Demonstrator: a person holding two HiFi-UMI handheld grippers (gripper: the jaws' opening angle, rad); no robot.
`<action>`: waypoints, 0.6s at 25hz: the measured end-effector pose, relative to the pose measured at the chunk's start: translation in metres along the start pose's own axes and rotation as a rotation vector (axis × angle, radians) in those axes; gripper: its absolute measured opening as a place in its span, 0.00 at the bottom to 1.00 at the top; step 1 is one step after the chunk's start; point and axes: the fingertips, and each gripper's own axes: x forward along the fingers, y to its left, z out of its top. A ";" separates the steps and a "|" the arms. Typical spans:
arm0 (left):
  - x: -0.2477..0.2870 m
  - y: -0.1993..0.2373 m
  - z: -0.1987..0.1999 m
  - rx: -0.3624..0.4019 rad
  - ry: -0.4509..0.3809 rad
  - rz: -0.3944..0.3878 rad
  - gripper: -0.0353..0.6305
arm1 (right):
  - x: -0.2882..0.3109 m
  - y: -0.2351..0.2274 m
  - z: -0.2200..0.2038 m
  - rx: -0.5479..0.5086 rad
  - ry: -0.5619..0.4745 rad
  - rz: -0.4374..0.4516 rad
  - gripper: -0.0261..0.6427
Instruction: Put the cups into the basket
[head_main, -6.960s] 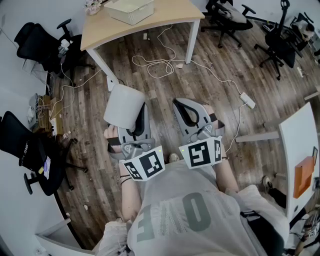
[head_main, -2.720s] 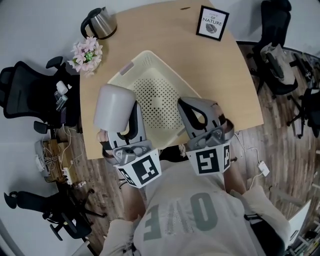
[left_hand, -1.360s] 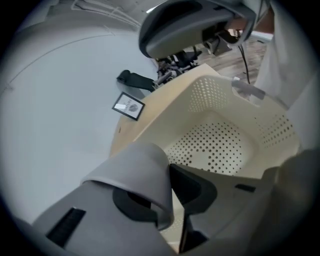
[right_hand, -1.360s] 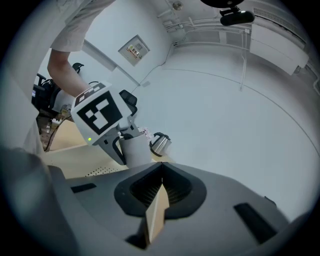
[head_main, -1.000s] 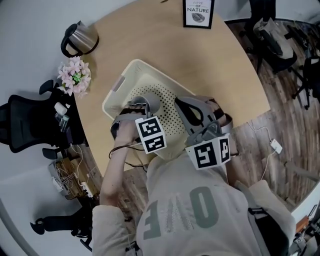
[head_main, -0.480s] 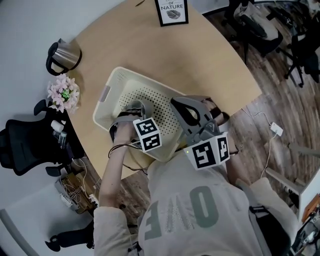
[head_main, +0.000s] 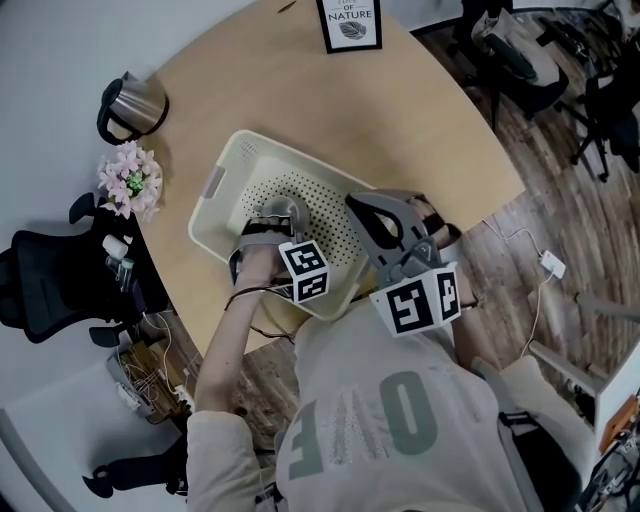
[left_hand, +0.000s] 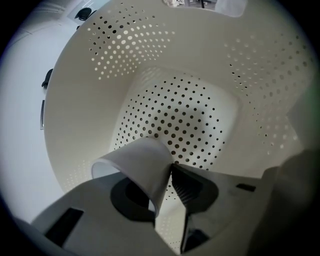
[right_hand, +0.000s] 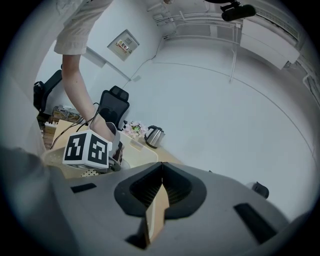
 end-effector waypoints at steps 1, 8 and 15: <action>-0.001 0.000 0.001 -0.006 -0.001 0.008 0.22 | 0.000 0.002 0.002 -0.002 -0.004 0.004 0.04; -0.019 0.013 0.005 -0.112 -0.070 0.036 0.24 | 0.005 0.008 0.013 -0.005 -0.034 0.020 0.04; -0.076 0.033 -0.008 -0.284 -0.199 0.131 0.23 | 0.001 0.007 0.012 -0.017 -0.026 0.021 0.04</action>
